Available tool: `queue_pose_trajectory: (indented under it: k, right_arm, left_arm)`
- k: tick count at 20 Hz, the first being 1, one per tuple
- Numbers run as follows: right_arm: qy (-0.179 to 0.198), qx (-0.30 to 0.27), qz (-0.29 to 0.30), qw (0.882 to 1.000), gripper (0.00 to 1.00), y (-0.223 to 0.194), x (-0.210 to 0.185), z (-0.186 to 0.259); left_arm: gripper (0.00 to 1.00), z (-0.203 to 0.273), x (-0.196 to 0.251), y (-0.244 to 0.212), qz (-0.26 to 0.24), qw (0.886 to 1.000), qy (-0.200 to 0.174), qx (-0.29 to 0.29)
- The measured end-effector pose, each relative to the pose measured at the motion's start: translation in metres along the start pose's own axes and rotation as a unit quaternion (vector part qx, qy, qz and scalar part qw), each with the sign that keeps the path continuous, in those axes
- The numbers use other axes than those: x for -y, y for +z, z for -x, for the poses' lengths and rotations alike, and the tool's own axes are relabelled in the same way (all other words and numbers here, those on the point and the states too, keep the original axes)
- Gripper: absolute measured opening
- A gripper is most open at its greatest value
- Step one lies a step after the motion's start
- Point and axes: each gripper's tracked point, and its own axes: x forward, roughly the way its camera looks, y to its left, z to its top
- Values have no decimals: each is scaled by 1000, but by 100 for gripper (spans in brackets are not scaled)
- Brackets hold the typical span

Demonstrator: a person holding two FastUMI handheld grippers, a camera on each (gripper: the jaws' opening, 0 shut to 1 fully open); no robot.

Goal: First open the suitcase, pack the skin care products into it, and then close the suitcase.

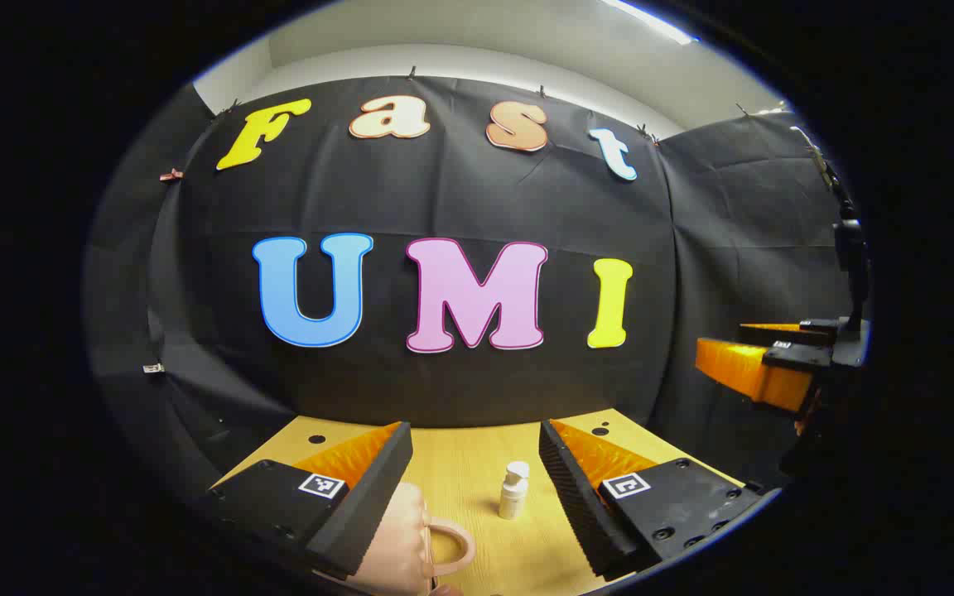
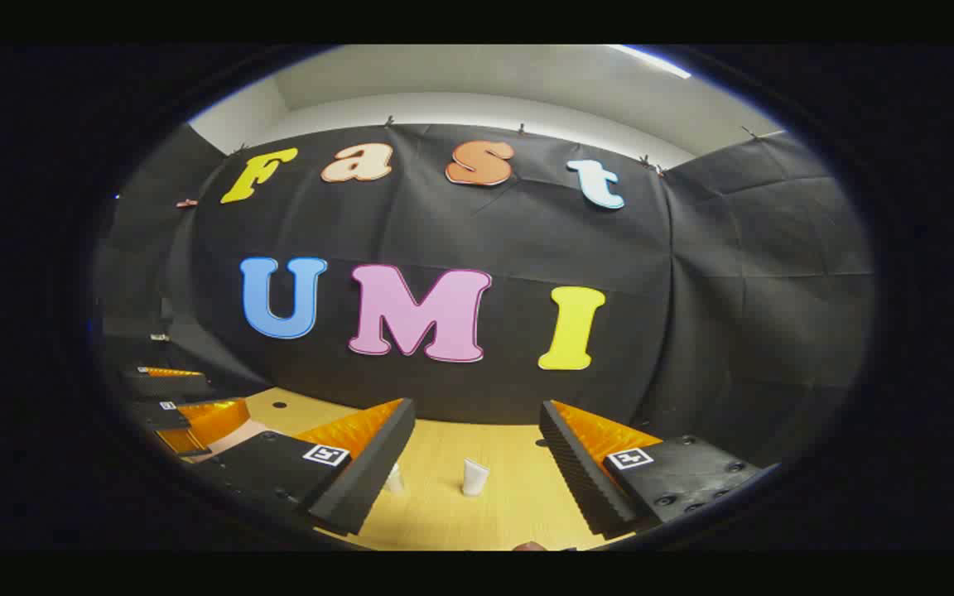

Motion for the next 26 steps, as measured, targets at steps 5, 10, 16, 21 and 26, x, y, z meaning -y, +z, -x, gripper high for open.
queue_pose_trajectory:
  k: [5,10,16,21,26]
  right_arm:
    - [-2,2,-1,1000,96,4,7,-5]
    - [1,5,0,1000,96,7,7,-3]
    - [4,7,8,1000,96,9,7,5]
    - [-1,7,2,1000,96,9,9,9]
    - [2,3,2,1000,96,4,1,12]
  left_arm:
    - [100,11,-10,4,-8,1000,10,8]
    - [97,21,-10,-5,0,1000,8,-4]
    - [97,31,-2,-5,-11,1000,-2,-1]
    - [97,34,5,-10,-10,1000,-11,-6]
    - [97,28,19,-42,3,999,-31,-34]
